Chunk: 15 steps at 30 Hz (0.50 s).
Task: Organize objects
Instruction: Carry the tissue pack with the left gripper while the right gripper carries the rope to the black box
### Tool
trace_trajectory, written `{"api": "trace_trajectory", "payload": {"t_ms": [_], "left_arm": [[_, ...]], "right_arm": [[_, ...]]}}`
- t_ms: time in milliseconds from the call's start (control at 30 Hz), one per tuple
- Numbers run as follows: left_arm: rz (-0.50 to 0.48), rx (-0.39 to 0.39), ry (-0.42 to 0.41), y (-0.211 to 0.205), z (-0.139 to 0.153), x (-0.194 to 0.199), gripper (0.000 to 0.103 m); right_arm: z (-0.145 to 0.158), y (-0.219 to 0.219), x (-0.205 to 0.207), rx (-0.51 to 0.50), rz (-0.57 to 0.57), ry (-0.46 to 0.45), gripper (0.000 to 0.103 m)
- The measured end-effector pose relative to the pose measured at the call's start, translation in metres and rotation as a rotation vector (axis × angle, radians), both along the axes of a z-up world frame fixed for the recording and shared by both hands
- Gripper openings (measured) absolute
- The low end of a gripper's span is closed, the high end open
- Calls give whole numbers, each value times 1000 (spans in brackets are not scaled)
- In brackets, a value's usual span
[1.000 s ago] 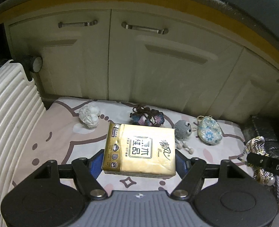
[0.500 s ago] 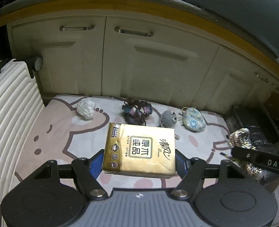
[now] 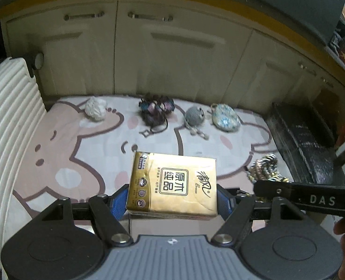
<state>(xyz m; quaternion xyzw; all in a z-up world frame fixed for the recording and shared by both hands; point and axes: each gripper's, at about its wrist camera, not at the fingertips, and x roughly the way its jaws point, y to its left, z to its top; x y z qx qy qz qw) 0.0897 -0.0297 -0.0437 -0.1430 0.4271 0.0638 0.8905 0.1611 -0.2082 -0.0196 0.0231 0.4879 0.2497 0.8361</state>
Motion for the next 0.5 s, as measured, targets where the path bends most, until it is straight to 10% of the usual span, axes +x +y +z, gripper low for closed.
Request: {"api": "trace_trajectory", "payload": {"t_ms": [500], "left_arm": [[28,-100,161,4,-53,16,74]], "right_arm": [[-44,9,16,-45,-43,151,46]]}}
